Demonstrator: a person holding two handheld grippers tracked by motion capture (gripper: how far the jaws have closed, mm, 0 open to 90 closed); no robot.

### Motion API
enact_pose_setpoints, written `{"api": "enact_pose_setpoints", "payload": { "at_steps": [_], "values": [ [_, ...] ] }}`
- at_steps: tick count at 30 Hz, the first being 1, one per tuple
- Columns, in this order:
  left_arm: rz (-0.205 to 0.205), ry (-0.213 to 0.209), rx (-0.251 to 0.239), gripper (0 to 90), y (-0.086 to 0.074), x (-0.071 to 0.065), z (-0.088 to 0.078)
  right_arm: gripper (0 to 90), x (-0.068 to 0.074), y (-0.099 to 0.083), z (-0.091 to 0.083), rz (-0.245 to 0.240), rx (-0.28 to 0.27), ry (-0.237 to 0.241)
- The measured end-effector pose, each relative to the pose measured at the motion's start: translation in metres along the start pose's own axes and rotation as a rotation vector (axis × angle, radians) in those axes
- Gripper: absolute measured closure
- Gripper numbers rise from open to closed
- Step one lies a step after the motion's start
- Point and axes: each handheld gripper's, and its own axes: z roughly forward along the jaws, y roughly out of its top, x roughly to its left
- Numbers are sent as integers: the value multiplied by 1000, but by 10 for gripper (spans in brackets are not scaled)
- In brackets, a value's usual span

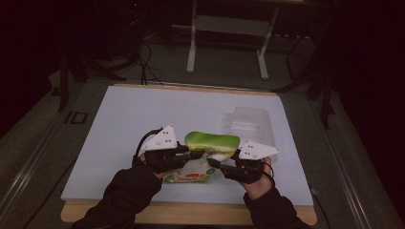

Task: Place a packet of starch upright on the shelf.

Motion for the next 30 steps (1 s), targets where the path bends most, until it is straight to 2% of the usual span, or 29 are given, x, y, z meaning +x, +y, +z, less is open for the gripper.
{"api": "enact_pose_setpoints", "payload": {
  "at_steps": [7,13,16,18,19,22,25,28,30],
  "values": [
    [-23,-13,-26,856,-3,6,-1,813,0,11,-5,54,56,33],
    [-32,-33,-73,823,0,10,-5,828,1,24,-12,25,67,33],
    [-37,-17,-89,743,0,11,-6,830,0,31,-16,12,62,24],
    [-48,-22,-105,606,0,12,-7,831,-1,35,-20,4,53,15],
    [-55,-31,-111,575,-1,13,-9,831,-1,37,-22,-2,47,10],
    [-65,1,-143,424,-3,15,-13,831,-4,42,-28,-9,34,2],
    [-81,9,-164,330,-6,16,-17,831,-8,48,-34,-15,22,-17],
    [-94,16,-162,192,-9,17,-19,831,-12,54,-42,-20,5,-38],
    [-109,1,-142,123,-12,18,-18,831,-14,59,-46,-19,-8,-52]
  ]
}}
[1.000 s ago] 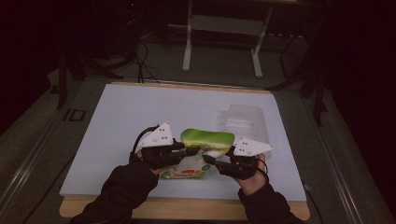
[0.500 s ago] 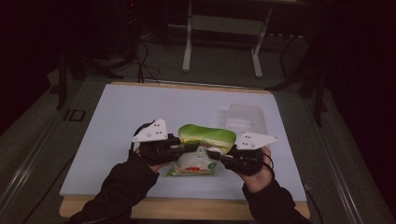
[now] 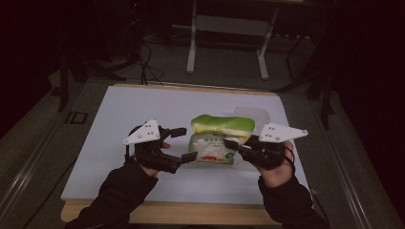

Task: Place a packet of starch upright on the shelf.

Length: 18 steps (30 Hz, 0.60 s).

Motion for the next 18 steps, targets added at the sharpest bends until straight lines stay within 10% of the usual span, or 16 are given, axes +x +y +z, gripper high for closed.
{"api": "enact_pose_setpoints", "payload": {
  "at_steps": [18],
  "values": [
    [-53,49,75,0,-47,7,-5,831,-42,8,-51,9,-40,-142]
  ]
}}
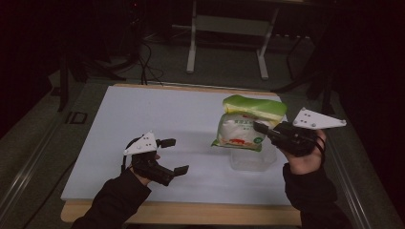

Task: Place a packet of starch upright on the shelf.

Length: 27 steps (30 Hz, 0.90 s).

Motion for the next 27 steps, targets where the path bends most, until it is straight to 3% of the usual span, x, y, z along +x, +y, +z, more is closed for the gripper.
{"api": "enact_pose_setpoints", "payload": {
  "at_steps": [9,15,24,25,27],
  "values": [
    [-11,22,23,0,-20,1,2,831,-30,-26,-12,19,37,-31],
    [-26,17,-4,0,-23,2,1,831,-43,-36,-17,34,76,-54],
    [-10,4,-4,0,-24,-1,5,831,-45,-43,-8,12,157,-94],
    [-8,4,-3,0,-24,-1,5,831,-43,-45,-2,-19,190,-108],
    [-8,2,-2,0,-25,-1,5,831,-41,-47,3,-26,208,-111]
  ]
}}
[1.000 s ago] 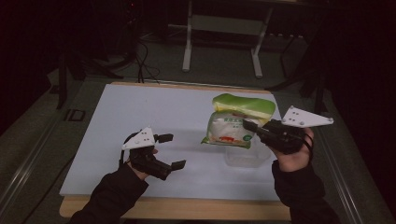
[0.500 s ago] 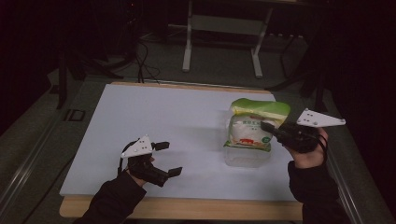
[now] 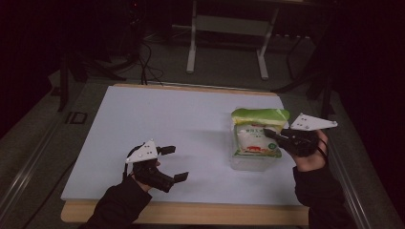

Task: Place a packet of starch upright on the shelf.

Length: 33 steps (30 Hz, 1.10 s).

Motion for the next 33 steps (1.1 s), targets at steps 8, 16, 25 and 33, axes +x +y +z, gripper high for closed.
{"api": "enact_pose_setpoints", "payload": {
  "at_steps": [8,16,25,33],
  "values": [
    [-12,1,1,0,-4,2,-1,831,2,-10,12,49,-5,28],
    [-24,1,0,0,-7,5,-1,833,5,-36,31,65,47,43],
    [-26,5,-2,0,-9,6,-1,835,-9,-77,41,188,9,79],
    [-29,4,2,0,-11,7,1,833,-13,-91,37,219,-4,70]
  ]
}}
